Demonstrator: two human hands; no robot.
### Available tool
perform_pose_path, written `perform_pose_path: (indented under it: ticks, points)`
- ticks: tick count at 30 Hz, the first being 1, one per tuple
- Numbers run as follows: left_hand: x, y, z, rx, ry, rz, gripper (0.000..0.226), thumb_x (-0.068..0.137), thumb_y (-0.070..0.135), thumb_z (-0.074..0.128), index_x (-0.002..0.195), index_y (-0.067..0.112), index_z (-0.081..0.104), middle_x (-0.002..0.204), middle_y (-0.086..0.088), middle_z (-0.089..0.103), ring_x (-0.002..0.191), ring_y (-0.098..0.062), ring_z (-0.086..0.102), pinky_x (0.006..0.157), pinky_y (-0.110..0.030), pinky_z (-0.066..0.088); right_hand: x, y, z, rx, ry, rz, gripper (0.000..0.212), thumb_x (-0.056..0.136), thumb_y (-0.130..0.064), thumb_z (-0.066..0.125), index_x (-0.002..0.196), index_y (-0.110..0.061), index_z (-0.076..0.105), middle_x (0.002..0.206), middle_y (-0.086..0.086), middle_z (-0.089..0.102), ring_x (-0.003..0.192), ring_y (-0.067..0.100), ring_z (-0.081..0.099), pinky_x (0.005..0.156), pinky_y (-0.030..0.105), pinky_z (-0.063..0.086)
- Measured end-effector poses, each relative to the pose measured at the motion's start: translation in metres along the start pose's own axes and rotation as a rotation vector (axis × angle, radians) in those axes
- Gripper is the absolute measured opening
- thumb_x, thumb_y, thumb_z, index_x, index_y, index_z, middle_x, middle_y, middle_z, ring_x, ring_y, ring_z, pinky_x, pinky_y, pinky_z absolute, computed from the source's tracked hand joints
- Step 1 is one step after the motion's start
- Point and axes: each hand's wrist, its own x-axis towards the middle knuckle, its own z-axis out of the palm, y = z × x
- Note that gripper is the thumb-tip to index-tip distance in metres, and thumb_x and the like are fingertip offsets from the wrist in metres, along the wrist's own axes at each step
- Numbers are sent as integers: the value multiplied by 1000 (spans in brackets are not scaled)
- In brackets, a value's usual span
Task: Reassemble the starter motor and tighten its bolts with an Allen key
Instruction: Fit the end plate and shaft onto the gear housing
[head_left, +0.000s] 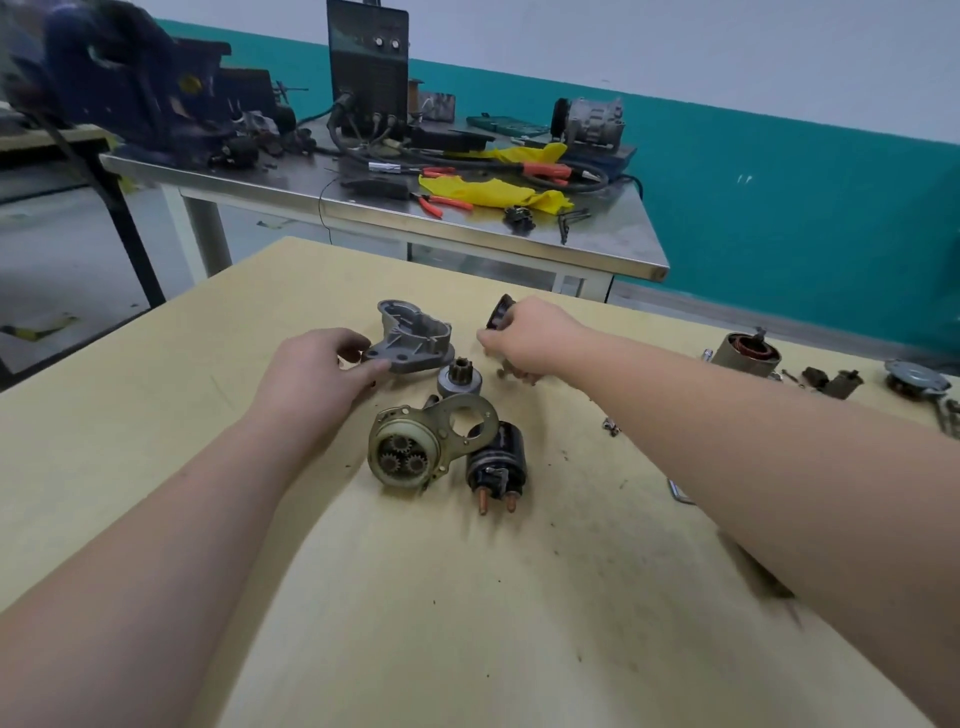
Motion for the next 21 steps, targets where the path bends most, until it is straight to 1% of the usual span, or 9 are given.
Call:
perform_pose_path:
  ticks: [3, 5, 8, 9, 12, 15, 17, 19, 21]
  points:
    - [1, 4, 3, -37, -47, -27, 41, 94, 47, 82, 119, 14, 81, 113, -2, 79, 109, -23, 69, 93, -38, 52, -18, 4, -2, -263, 71, -70, 42, 109, -43, 49, 112, -6, 69, 104, 12, 71, 87, 28, 64, 75, 40, 52]
    - [4, 4, 3, -33, -71, -33, 42, 94, 49, 81, 116, 14, 82, 111, -3, 79, 107, -24, 70, 95, -41, 55, -40, 0, -5, -216, 180, -154, 51, 106, -61, 43, 103, -18, 70, 96, 3, 72, 82, 22, 65, 70, 37, 54]
    - [6, 1, 6, -38, -54, -28, 48, 92, 55, 80, 119, 16, 81, 113, -1, 78, 105, -20, 68, 91, -38, 53, -83, -7, -5, -113, 26, -294, 66, 87, -90, 39, 92, -32, 71, 80, -9, 72, 74, 12, 70, 64, 37, 62]
    - [6, 1, 7, -47, -44, -31, 51, 92, 58, 79, 122, 16, 80, 116, -1, 78, 105, -18, 66, 90, -37, 50, -95, -9, -2, -154, -35, -326, 61, 88, -86, 45, 92, -32, 71, 80, -9, 71, 74, 11, 70, 65, 38, 63]
    - [4, 5, 8, -50, -20, -18, 53, 95, 61, 74, 127, 19, 78, 126, 1, 76, 106, -12, 59, 91, -33, 44, -110, -11, 8, -100, -35, -396, 30, 103, -51, 62, 96, -24, 74, 86, -6, 69, 80, 12, 65, 74, 39, 59]
    - [-1, 15, -1, -98, 84, 62, 39, 99, 58, 71, 116, 24, 79, 116, 9, 76, 107, -11, 63, 88, -33, 46, -116, -12, 5, 199, 14, -364, 21, 104, -36, 66, 96, -21, 78, 74, -9, 71, 62, 1, 60, 61, 25, 49]
    - [-11, 26, -12, -306, 150, 101, 29, 101, 58, 66, 104, 32, 79, 103, 17, 78, 103, -7, 69, 86, -32, 53, -124, -6, -4, 570, 22, -263, 18, 104, -28, 67, 97, -16, 79, 70, -3, 72, 53, 9, 56, 49, 26, 45]
    - [-27, 43, -24, -583, 105, 199, 37, 106, 59, 53, 109, 32, 79, 109, 14, 80, 109, -5, 71, 94, -34, 56, -137, 4, -15, 1040, -22, -134, 19, 104, -18, 67, 94, -9, 79, 69, 0, 70, 51, 14, 51, 41, 23, 37]
    - [-42, 63, -32, -797, -81, 386, 41, 109, 59, 48, 126, 34, 75, 125, 2, 78, 124, -20, 69, 106, -42, 55, -153, 15, -25, 1429, -118, 14, 21, 103, -15, 66, 88, -6, 77, 70, 7, 68, 49, 12, 48, 36, 19, 34]
